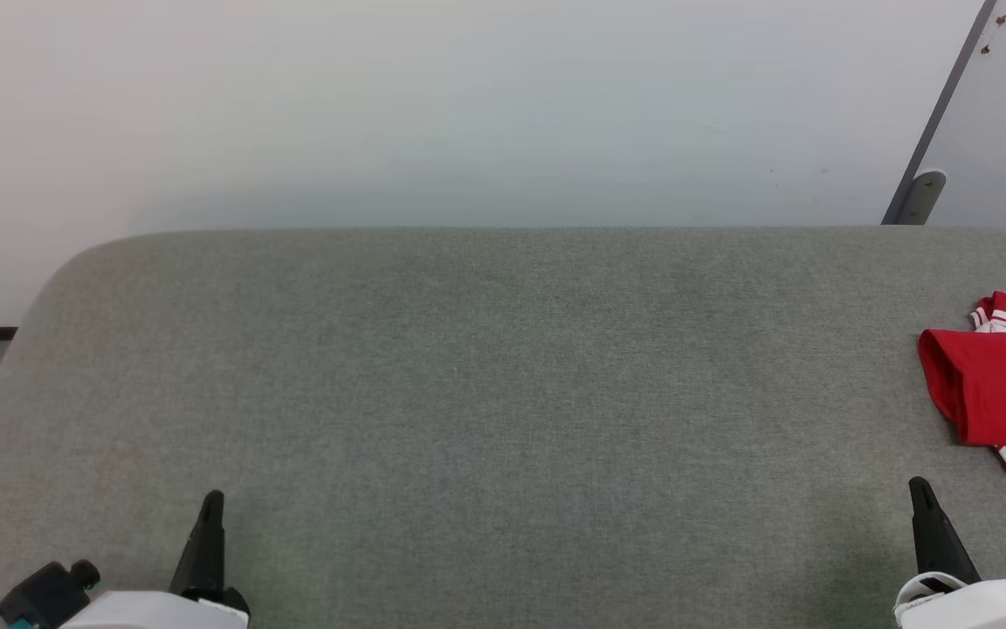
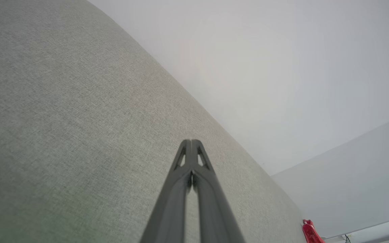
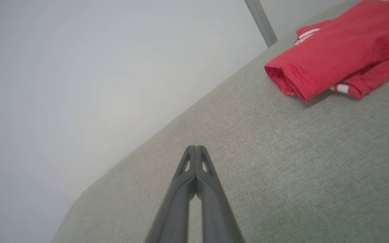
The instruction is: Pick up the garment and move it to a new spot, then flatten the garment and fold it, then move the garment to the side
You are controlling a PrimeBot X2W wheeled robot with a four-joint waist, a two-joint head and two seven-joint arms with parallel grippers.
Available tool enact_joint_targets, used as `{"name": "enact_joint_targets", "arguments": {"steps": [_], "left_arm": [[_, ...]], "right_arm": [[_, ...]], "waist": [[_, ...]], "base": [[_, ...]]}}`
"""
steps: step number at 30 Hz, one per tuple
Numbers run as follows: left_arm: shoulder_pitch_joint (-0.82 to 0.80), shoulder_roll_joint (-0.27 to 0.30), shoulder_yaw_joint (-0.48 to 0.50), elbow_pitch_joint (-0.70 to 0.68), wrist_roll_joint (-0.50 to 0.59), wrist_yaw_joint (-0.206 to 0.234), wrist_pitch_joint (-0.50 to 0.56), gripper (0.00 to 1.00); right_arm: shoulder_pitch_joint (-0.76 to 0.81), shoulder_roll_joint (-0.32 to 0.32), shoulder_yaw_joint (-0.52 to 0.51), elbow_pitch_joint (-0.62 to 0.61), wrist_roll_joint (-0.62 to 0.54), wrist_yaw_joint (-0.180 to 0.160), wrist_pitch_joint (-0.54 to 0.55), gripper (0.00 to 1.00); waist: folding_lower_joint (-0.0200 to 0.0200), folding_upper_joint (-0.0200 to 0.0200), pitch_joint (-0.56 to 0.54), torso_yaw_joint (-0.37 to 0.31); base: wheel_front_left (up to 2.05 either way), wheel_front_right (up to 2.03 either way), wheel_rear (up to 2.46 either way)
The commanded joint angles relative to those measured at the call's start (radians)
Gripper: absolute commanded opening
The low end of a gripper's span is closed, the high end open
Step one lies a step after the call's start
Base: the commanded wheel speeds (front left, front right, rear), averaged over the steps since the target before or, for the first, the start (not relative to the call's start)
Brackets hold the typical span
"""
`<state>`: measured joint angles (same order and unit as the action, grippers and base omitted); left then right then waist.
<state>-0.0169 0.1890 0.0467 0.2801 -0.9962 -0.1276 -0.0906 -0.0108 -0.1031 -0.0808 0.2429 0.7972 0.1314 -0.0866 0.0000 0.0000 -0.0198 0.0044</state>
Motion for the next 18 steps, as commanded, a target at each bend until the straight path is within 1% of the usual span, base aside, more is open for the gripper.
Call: {"name": "enact_joint_targets", "arguments": {"steps": [1, 18], "left_arm": [[-0.025, 0.002, 0.009, -0.013, -0.022, -0.002, 0.005, 0.00], [-0.045, -0.036, 0.025, -0.021, -0.182, -0.003, 0.059, 0.00]], "right_arm": [[-0.023, 0.000, -0.005, -0.012, 0.029, 0.000, 0.006, 0.00], [-0.046, 0.014, -0.013, -0.009, 0.240, -0.001, 0.059, 0.00]], "waist": [[0.0000, 0.0000, 0.000, 0.000], [0.0000, 0.0000, 0.005, -0.001]], "base": [[0.00, 0.00, 0.00], [0.00, 0.00, 0.00]]}}
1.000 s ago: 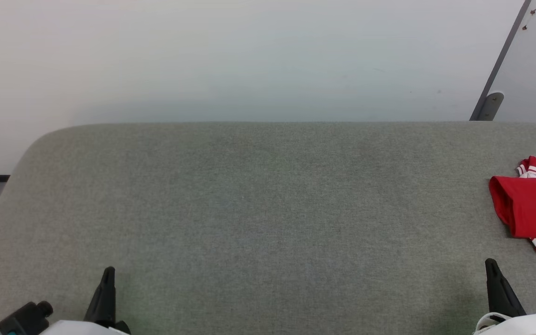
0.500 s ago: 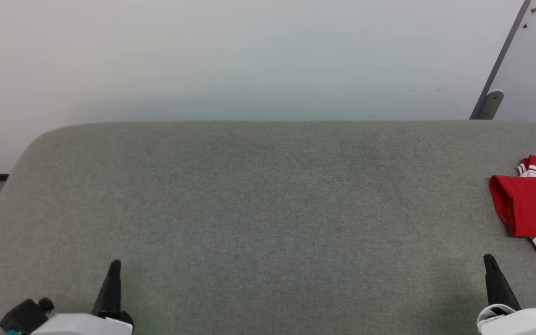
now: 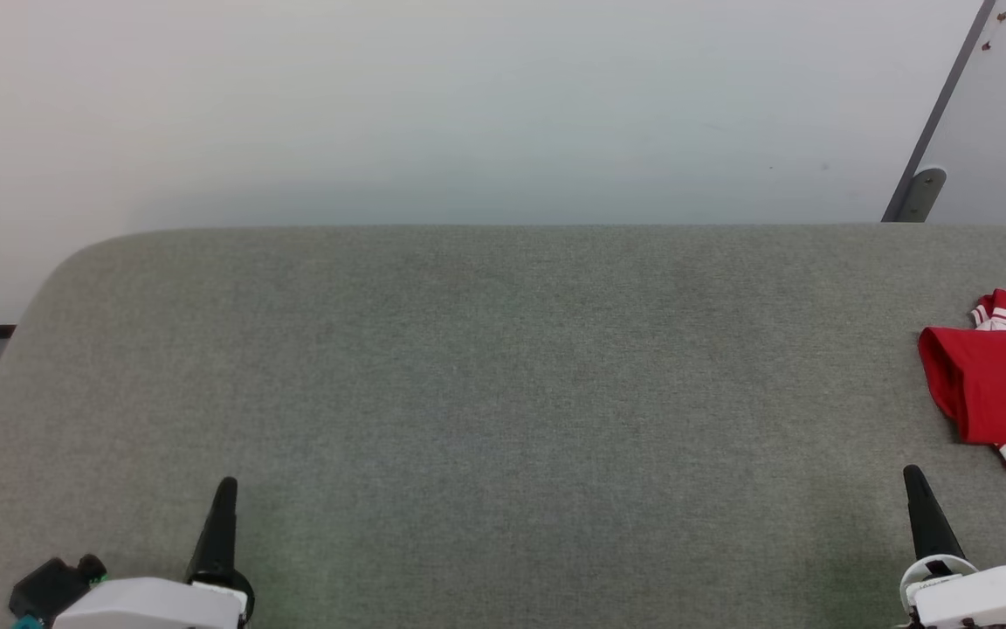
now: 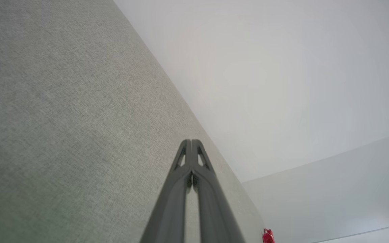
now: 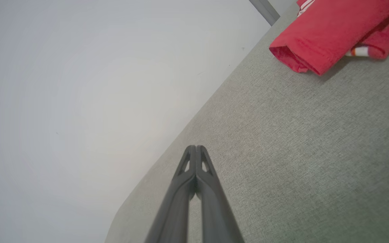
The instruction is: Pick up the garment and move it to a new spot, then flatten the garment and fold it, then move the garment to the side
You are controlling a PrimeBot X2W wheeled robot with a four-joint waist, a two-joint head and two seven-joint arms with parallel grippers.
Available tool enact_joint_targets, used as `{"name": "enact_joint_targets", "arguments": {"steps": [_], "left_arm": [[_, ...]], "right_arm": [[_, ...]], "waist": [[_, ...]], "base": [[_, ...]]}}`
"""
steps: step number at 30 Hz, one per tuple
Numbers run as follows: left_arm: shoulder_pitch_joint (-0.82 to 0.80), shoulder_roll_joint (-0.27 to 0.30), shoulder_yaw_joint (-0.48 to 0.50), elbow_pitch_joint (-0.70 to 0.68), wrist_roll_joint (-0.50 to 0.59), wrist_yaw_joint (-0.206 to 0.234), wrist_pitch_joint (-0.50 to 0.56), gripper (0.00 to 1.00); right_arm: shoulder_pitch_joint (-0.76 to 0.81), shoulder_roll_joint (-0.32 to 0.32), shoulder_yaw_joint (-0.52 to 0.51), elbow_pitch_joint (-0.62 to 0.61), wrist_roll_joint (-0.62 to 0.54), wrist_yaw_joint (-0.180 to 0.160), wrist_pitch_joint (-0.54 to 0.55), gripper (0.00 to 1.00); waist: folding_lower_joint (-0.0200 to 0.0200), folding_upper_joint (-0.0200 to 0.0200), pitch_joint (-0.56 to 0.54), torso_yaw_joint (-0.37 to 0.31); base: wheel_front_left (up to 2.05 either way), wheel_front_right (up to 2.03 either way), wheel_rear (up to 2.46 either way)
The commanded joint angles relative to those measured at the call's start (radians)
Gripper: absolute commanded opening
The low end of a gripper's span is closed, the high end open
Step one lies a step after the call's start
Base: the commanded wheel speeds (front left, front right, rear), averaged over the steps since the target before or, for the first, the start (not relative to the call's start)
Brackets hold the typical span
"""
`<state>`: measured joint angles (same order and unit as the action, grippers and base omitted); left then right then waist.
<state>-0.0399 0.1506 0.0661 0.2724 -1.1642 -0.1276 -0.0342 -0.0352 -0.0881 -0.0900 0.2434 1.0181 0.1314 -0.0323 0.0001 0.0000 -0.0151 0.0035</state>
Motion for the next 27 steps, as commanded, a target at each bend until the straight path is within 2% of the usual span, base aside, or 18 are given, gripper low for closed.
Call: {"name": "enact_joint_targets", "arguments": {"steps": [1, 27], "left_arm": [[-0.023, 0.001, 0.007, -0.013, -0.021, -0.003, 0.006, 0.00], [-0.045, -0.045, 0.026, -0.021, -0.212, -0.004, 0.071, 0.00]], "right_arm": [[-0.022, 0.000, -0.005, -0.009, 0.030, -0.001, 0.007, 0.00], [-0.048, 0.018, -0.015, -0.005, 0.282, -0.001, 0.070, 0.00]], "waist": [[-0.0001, 0.0000, 0.000, 0.000], [-0.0001, 0.0000, 0.007, -0.001]], "base": [[0.00, 0.00, 0.00], [0.00, 0.00, 0.00]]}}
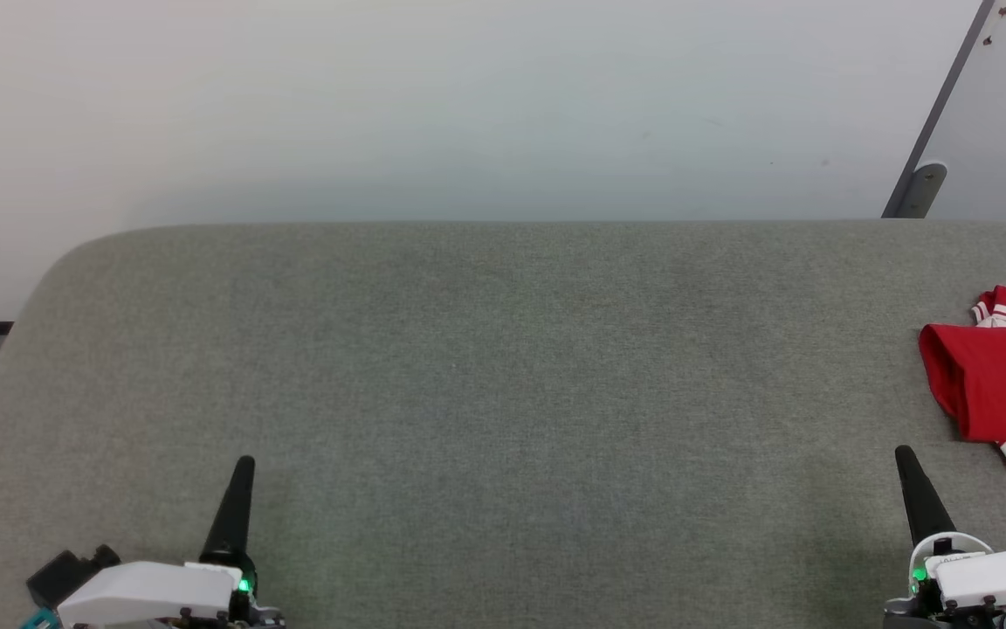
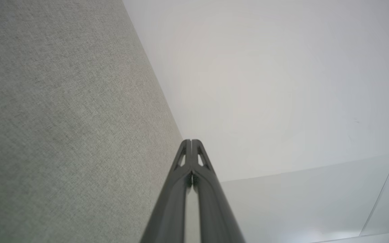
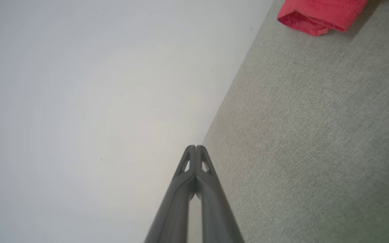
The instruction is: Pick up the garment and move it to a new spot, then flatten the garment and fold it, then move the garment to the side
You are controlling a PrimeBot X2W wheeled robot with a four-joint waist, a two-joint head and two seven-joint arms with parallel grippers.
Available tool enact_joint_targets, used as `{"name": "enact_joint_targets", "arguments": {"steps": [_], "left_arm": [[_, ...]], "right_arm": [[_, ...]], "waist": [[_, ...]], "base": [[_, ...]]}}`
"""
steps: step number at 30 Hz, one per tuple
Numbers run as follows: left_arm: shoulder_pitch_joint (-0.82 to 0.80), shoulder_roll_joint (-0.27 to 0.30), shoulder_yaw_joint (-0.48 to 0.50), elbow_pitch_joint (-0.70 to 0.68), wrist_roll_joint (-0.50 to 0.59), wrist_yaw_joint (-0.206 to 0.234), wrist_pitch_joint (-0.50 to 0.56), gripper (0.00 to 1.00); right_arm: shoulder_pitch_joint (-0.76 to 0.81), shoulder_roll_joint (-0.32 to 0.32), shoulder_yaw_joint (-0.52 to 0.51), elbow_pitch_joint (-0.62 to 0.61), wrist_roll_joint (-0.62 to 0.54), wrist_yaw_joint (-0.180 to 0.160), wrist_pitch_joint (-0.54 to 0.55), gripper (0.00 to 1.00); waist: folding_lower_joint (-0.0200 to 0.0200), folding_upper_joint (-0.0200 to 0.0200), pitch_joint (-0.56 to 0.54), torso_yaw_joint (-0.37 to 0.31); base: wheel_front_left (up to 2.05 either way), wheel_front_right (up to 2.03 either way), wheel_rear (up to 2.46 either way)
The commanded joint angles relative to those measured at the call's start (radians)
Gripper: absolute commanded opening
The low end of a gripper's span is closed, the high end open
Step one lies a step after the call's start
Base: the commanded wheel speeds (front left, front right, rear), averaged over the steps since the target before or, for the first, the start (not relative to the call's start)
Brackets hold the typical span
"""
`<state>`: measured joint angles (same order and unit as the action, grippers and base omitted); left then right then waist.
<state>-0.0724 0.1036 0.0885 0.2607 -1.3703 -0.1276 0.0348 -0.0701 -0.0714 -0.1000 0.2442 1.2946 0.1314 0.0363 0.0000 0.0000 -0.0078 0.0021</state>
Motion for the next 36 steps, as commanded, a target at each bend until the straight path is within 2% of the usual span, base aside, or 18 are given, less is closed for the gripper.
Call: {"name": "enact_joint_targets", "arguments": {"steps": [1, 36], "left_arm": [[-0.013, 0.000, 0.005, -0.009, -0.013, -0.004, 0.004, 0.00], [-0.038, -0.050, 0.026, -0.016, -0.221, -0.005, 0.074, 0.00]], "right_arm": [[-0.012, 0.002, -0.005, -0.006, 0.014, -0.001, 0.004, 0.00], [-0.043, 0.021, -0.014, 0.000, 0.291, -0.001, 0.073, 0.00]], "waist": [[0.0000, 0.0000, 0.000, 0.000], [0.0000, 0.0000, 0.010, -0.002]], "base": [[0.00, 0.00, 0.00], [0.00, 0.00, 0.00]]}}
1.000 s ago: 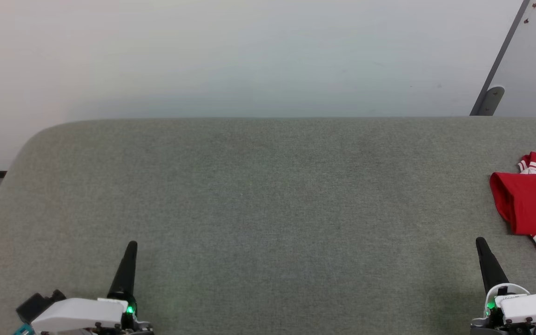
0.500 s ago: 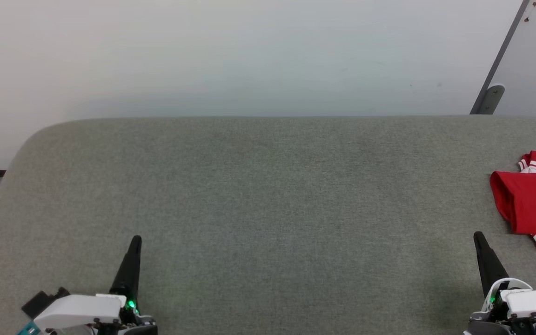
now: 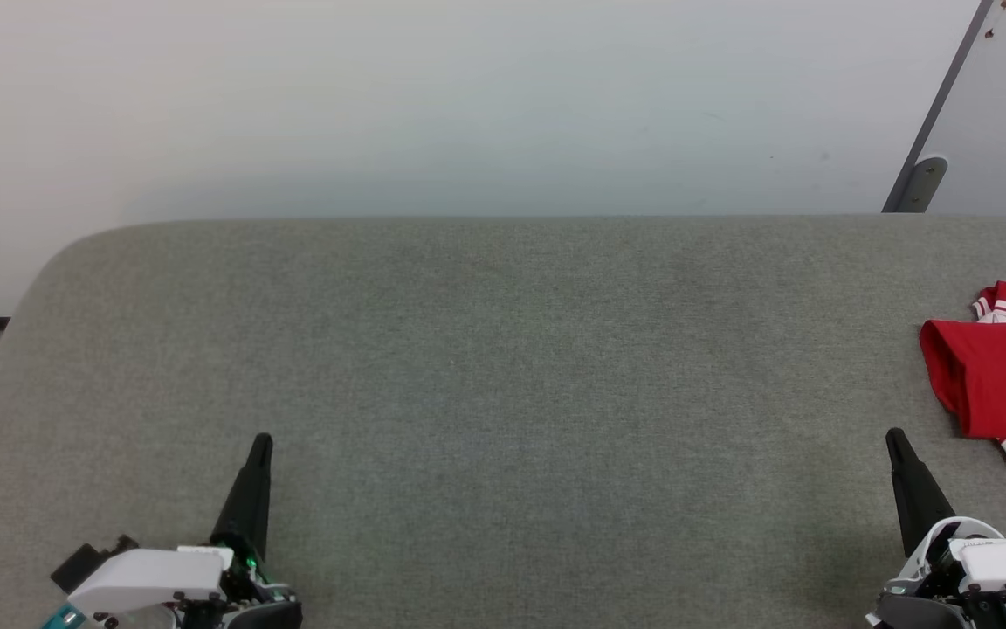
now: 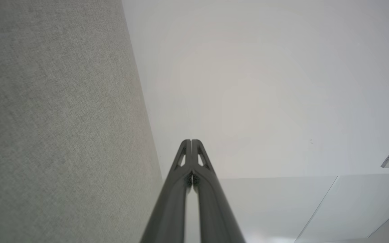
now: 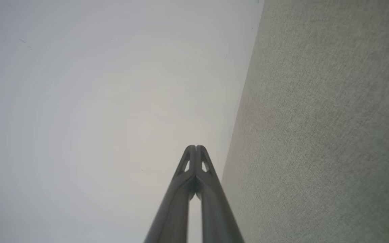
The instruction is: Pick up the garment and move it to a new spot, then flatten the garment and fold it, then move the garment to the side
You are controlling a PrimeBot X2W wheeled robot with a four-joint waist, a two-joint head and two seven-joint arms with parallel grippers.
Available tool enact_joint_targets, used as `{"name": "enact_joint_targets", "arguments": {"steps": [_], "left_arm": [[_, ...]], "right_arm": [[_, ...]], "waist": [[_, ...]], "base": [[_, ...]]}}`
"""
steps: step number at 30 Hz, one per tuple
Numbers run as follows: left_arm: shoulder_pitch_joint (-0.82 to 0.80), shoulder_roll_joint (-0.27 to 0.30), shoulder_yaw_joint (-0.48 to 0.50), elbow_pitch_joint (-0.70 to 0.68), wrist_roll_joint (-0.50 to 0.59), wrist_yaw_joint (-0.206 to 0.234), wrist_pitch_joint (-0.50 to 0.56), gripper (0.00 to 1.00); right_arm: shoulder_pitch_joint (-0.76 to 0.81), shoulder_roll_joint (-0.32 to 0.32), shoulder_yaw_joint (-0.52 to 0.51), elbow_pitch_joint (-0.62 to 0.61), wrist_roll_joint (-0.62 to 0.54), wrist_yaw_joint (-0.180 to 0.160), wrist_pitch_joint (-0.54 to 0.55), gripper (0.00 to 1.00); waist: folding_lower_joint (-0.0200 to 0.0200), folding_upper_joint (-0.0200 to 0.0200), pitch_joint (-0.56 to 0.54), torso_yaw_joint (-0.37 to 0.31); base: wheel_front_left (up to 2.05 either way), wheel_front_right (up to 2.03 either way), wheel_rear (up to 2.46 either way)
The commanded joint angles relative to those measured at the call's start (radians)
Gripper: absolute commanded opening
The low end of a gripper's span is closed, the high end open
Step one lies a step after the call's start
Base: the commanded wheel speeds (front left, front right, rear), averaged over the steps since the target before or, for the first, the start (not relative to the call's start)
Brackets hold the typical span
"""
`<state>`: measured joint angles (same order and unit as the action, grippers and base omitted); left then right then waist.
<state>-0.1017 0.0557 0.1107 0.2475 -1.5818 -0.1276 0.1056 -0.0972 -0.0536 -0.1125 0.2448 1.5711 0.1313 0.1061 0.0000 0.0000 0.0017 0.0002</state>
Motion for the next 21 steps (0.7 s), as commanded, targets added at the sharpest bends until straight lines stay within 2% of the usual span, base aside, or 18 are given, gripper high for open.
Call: {"name": "enact_joint_targets", "arguments": {"steps": [1, 21], "left_arm": [[-0.009, -0.004, 0.004, -0.003, -0.015, -0.005, 0.006, 0.00], [-0.011, -0.007, 0.005, -0.003, -0.032, -0.006, 0.012, 0.00]], "right_arm": [[-0.016, 0.004, -0.002, 0.000, 0.022, -0.001, 0.005, 0.00], [-0.013, 0.006, -0.002, 0.000, 0.043, -0.001, 0.011, 0.00]], "waist": [[0.0000, 0.0000, 0.000, 0.000], [0.0000, 0.0000, 0.001, 0.000]], "base": [[0.00, 0.00, 0.00], [0.00, 0.00, 0.00]]}}
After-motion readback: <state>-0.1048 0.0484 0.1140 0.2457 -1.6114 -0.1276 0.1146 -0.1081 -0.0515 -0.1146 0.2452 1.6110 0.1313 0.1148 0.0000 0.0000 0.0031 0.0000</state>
